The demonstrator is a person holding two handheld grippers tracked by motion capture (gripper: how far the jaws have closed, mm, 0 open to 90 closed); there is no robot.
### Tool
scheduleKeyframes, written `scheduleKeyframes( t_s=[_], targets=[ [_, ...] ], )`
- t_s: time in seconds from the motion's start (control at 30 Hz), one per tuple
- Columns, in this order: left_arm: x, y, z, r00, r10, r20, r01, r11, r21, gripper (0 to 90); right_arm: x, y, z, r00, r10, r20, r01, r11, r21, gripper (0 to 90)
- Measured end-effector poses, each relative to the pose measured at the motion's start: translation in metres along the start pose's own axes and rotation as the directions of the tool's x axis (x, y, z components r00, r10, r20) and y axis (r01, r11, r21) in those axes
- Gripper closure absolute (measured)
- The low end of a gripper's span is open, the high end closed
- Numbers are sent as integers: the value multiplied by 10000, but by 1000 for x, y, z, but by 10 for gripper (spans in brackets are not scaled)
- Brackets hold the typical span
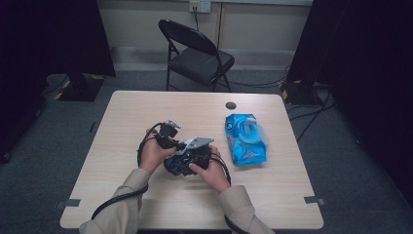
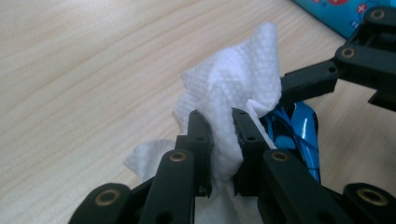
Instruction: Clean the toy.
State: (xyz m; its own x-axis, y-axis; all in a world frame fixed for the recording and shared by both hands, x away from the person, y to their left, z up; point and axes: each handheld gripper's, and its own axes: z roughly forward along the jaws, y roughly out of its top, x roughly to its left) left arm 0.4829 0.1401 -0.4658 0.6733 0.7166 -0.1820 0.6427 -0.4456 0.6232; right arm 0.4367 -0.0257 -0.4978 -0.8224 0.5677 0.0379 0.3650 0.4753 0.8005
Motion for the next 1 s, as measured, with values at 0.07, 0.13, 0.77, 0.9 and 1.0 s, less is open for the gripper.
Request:
scheduleKeyframes(
  t_s=[0.07,0.13,0.77,0.9,1.0],
  targets=[
    [1,0,0,9999,-111,15,111,9999,0,803,0,0,0,10000,7,1,-7,10000,-10,41],
    [1,0,0,9998,-216,19,216,9998,-31,804,0,0,0,10000,9,4,-9,10000,-11,41],
    [13,-4,16,9962,-860,-127,856,9961,-234,809,0,0,0,10000,9,5,-9,10000,-9,41],
    [14,-5,21,9969,-783,-56,782,9968,-164,805,0,0,0,10000,8,8,-8,10000,-9,41],
    [16,-5,22,9957,-923,55,924,9956,-130,808,0,0,0,10000,16,12,-16,10000,-4,41]
  ],
)
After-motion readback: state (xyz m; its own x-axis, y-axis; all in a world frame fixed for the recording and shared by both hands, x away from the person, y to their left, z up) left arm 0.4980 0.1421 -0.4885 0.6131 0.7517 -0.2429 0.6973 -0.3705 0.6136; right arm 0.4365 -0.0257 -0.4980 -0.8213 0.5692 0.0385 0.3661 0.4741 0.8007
